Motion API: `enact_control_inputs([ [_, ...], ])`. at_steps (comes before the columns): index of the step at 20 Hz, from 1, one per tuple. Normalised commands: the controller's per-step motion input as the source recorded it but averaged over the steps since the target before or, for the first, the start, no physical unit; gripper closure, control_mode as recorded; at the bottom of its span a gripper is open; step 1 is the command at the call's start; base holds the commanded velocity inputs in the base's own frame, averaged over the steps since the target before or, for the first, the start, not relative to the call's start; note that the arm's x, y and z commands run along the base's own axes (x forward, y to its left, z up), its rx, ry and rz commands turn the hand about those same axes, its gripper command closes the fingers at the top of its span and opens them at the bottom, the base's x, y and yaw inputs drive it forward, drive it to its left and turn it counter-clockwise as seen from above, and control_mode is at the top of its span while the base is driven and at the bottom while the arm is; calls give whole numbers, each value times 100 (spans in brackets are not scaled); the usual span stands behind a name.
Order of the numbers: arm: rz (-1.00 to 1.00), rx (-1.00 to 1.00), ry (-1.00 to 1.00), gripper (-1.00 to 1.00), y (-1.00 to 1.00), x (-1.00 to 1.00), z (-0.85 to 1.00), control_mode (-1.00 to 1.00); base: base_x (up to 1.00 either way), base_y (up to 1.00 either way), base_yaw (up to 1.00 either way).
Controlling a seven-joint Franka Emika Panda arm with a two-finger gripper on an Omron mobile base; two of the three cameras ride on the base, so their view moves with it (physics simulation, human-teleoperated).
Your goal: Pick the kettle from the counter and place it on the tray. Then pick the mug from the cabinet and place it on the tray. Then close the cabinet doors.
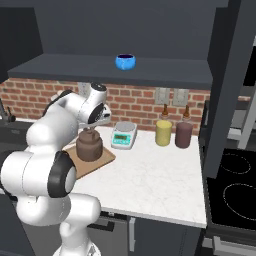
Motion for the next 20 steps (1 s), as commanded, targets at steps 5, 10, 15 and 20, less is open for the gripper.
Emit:
enact_control_inputs([
  [5,0,0,0,100,0,0,-1,-100,0,0,0],
  [10,0,0,0,-100,0,0,0,-100,0,0,0],
  [15,0,0,0,-100,0,0,0,-100,0,0,0],
  [20,0,0,0,-100,0,0,-9,-100,0,0,0],
])
